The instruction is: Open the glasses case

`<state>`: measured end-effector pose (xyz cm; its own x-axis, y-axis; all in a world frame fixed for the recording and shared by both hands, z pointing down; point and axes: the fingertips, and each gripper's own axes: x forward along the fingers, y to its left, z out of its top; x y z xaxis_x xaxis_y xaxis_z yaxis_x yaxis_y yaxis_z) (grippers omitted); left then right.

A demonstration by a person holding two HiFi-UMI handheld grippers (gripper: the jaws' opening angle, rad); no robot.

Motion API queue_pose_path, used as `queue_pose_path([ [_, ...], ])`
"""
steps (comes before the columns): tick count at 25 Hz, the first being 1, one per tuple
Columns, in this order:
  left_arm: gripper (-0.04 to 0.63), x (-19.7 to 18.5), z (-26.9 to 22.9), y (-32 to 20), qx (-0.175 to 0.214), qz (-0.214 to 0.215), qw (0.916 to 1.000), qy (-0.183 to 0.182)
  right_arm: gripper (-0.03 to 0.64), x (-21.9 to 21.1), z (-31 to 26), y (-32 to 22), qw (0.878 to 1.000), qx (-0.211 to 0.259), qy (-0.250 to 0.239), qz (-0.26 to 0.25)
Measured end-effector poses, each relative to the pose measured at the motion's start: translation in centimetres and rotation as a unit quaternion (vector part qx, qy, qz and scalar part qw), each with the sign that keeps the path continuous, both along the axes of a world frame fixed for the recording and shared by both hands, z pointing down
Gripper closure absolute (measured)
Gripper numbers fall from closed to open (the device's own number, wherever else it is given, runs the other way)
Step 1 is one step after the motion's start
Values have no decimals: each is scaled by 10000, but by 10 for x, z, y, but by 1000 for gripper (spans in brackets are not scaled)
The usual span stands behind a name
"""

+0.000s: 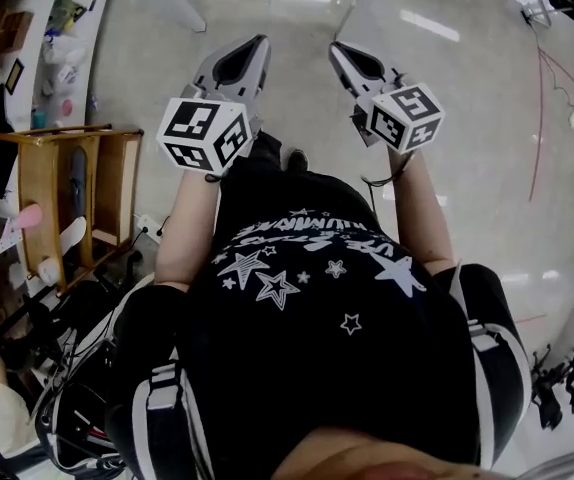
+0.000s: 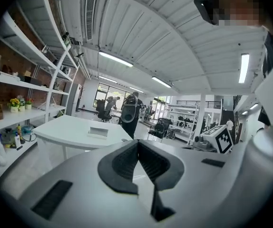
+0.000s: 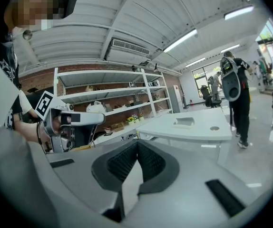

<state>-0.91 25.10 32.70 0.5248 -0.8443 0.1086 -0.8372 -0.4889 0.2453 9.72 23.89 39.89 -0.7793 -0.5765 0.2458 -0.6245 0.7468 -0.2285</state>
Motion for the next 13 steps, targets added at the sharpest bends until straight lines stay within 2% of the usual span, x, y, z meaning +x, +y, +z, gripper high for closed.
queue_pose_path([
  [9, 584, -10, -2, 10, 83, -193, 9995, -222, 608, -9, -4, 4, 9999, 9, -123, -86],
  [13, 584, -10, -2, 8, 109, -132, 9997, -175, 607, -10, -4, -1, 9999, 23, -153, -18],
])
